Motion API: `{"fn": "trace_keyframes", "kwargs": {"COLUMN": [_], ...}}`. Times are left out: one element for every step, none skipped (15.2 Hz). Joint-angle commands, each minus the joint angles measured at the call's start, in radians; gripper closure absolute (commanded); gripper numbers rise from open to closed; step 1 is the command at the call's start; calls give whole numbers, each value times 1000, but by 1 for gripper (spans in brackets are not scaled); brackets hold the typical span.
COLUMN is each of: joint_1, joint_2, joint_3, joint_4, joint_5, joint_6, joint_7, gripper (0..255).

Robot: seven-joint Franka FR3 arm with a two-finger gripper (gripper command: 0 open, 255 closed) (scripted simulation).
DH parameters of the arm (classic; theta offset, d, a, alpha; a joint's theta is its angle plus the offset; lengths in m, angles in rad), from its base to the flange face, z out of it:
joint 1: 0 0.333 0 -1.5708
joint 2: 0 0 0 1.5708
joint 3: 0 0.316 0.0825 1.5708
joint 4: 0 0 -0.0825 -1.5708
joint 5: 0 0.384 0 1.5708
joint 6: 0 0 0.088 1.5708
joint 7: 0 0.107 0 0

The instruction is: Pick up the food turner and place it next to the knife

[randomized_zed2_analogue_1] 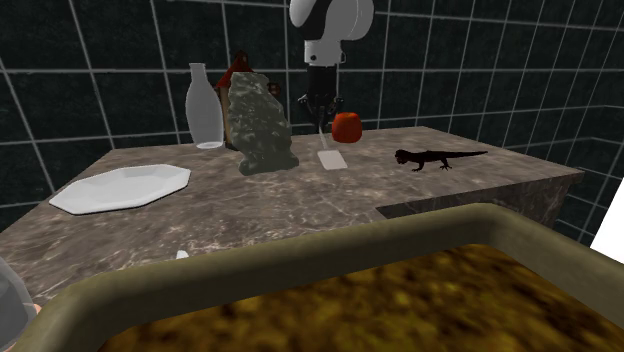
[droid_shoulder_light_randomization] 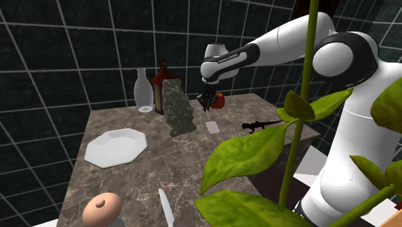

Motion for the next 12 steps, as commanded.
{"fn": "trace_keyframes", "kwargs": {"joint_1": [0,0,9,18,26,34,42,50,57,65,72,80], "joint_2": [-10,-14,-47,-80,-112,-143,-175,-205,-236,-266,-296,-325], "joint_3": [0,0,4,9,14,20,27,34,41,50,58,68], "joint_4": [12,19,-25,-68,-110,-150,-189,-226,-263,-298,-332,-365], "joint_5": [-1,-1,-6,-11,-16,-20,-24,-27,-30,-32,-34,-34], "joint_6": [-23,-34,-22,-12,-3,5,13,19,25,30,33,36], "joint_7": [0,0,15,30,46,62,79,96,113,130,147,164], "gripper": [255,255,255,255,255,255,255,255,255,255,255,255]}}
